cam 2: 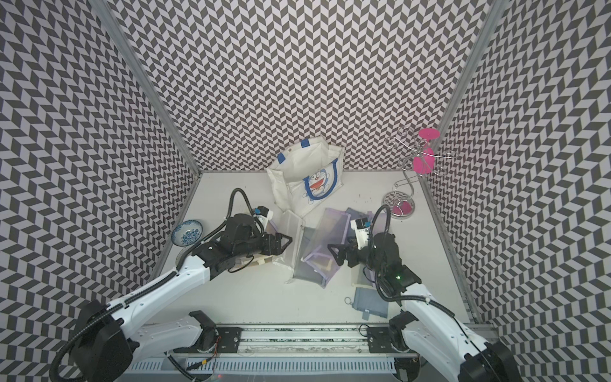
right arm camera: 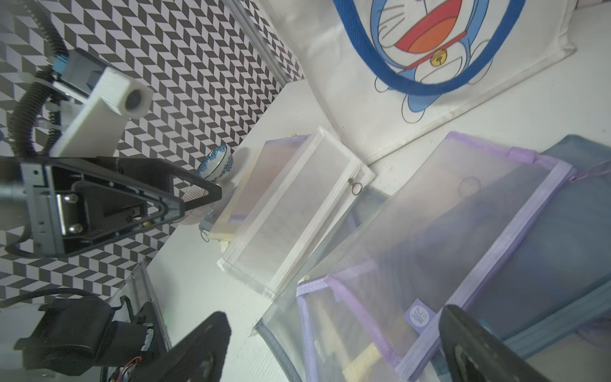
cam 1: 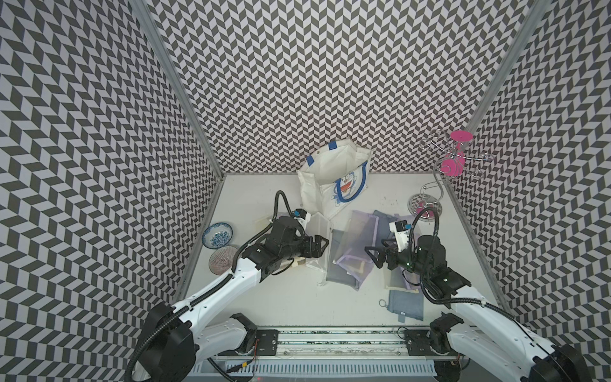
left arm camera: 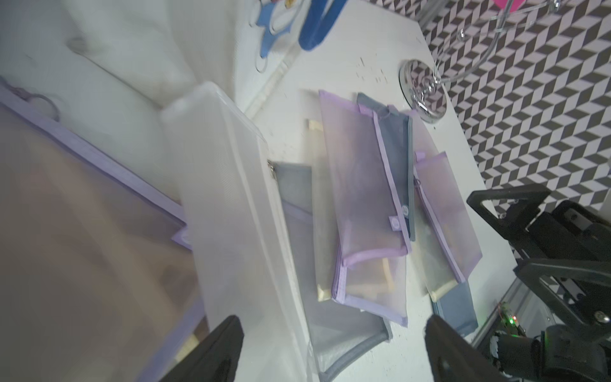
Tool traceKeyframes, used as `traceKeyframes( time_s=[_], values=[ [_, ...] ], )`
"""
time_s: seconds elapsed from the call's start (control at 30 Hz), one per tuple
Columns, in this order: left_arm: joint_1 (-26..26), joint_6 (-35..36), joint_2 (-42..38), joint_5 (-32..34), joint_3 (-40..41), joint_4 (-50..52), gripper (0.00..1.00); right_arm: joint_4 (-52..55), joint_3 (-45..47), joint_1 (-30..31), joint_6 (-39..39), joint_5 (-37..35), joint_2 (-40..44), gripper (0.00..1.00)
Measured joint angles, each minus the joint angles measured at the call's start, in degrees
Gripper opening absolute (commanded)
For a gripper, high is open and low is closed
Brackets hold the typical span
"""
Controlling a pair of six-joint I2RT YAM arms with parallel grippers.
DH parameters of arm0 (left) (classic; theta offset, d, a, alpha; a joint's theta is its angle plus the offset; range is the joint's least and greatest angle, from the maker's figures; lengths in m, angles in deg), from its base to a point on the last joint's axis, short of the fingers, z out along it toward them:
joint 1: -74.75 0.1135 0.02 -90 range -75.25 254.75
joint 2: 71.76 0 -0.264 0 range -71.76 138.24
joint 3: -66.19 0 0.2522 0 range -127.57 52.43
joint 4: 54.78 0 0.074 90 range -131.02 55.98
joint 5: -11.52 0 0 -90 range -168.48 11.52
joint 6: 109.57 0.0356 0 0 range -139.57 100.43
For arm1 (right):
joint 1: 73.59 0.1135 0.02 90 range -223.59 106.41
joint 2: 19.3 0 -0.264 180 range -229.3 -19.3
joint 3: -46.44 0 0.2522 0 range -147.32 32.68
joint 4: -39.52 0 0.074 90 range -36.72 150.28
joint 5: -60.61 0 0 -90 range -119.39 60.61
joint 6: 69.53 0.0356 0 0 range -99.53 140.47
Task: Put the pencil pouch into the canvas bag
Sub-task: Pick up the pencil pouch.
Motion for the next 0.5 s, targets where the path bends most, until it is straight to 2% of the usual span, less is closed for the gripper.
traceKeyframes(
  time_s=[0.17,0.33,0.5],
  values=[
    [-5.09,0.04,10.93,-0.92,-3.48,-4.37,0.77,-2.12,3.52,0.0,3.39,-0.81,-0.15,0.99],
    [-4.9,0.5,22.99,-1.18,-9.88,-7.43,0.75,-5.03,4.11,-0.61,4.68,-2.56,-1.57,0.99],
    [-2.95,0.24,33.51,-1.49,-15.93,-11.39,0.73,-9.22,4.57,-3.87,5.68,-1.77,-4.44,1.0]
  ],
)
